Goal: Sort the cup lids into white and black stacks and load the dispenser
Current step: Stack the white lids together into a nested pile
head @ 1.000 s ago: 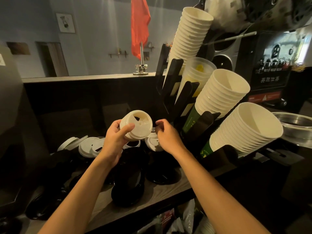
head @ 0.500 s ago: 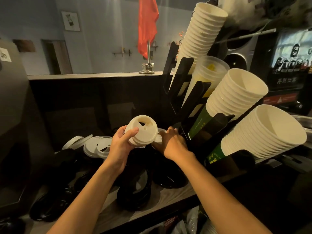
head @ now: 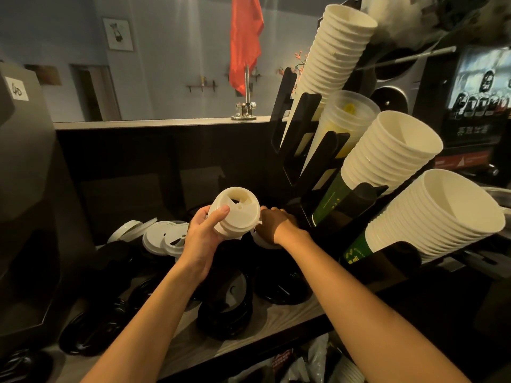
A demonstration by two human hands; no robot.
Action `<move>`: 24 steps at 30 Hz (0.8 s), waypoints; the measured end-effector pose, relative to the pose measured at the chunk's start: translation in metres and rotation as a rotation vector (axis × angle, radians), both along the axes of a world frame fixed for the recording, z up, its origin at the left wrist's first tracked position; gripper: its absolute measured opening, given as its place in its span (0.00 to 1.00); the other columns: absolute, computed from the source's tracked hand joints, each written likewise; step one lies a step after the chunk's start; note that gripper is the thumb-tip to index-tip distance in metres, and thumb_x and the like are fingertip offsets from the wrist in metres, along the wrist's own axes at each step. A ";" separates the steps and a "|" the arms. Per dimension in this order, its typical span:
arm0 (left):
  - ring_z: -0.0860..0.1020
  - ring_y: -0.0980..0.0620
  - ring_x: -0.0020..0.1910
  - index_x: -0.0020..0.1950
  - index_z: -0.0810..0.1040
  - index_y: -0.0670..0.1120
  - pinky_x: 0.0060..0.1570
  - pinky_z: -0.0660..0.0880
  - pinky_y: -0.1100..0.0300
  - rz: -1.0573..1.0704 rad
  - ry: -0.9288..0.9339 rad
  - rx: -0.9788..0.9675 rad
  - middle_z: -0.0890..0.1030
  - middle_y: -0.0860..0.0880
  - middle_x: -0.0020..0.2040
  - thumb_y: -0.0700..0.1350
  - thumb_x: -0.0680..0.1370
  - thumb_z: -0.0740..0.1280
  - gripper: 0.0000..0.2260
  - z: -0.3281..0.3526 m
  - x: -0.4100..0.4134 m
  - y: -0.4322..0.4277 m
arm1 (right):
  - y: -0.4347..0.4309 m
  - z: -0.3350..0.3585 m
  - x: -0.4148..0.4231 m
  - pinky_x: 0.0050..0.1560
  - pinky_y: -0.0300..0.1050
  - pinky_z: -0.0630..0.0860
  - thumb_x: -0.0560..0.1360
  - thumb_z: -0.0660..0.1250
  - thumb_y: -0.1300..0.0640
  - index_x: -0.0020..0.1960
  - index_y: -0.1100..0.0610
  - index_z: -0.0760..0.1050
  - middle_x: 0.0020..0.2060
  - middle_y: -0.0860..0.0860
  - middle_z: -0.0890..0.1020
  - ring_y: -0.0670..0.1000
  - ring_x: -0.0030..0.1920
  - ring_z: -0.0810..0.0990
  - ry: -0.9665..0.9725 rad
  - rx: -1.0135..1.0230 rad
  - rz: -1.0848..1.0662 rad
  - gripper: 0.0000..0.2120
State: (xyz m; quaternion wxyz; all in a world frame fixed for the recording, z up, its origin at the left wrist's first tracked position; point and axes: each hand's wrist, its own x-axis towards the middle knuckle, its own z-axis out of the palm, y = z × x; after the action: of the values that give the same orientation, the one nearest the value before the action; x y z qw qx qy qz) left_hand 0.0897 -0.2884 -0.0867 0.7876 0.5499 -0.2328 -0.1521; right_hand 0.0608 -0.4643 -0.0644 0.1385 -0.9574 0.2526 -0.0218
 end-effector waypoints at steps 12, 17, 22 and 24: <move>0.80 0.41 0.61 0.68 0.72 0.42 0.54 0.81 0.48 0.111 -0.026 0.013 0.79 0.40 0.62 0.62 0.60 0.77 0.42 -0.002 0.002 -0.002 | 0.014 0.004 -0.030 0.55 0.50 0.77 0.82 0.63 0.49 0.53 0.57 0.74 0.53 0.52 0.75 0.52 0.53 0.76 -0.610 0.332 -0.007 0.11; 0.80 0.42 0.61 0.69 0.71 0.44 0.50 0.80 0.56 0.199 -0.097 0.006 0.78 0.42 0.62 0.56 0.67 0.79 0.36 -0.003 0.001 -0.001 | 0.028 0.013 -0.050 0.42 0.42 0.74 0.79 0.63 0.38 0.51 0.60 0.74 0.42 0.51 0.77 0.48 0.42 0.76 -0.764 0.759 0.012 0.24; 0.81 0.44 0.61 0.68 0.70 0.47 0.56 0.81 0.52 0.223 -0.201 0.022 0.79 0.44 0.63 0.53 0.64 0.82 0.37 -0.005 -0.001 -0.001 | 0.039 0.019 -0.054 0.51 0.45 0.78 0.71 0.67 0.28 0.64 0.45 0.71 0.56 0.46 0.77 0.49 0.56 0.78 -0.747 0.899 0.022 0.30; 0.81 0.45 0.60 0.66 0.71 0.48 0.53 0.82 0.55 0.208 -0.251 0.016 0.79 0.44 0.63 0.55 0.60 0.82 0.39 -0.004 -0.004 -0.001 | 0.042 0.023 -0.054 0.47 0.44 0.75 0.71 0.64 0.26 0.68 0.44 0.71 0.57 0.45 0.75 0.49 0.56 0.75 -0.715 0.840 -0.004 0.33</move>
State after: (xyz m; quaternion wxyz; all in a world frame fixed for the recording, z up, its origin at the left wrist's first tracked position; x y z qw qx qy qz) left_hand 0.0861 -0.2893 -0.0905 0.7594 0.5920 -0.2701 -0.0015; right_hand 0.0070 -0.4224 -0.0416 0.5857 -0.7523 0.1784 -0.2433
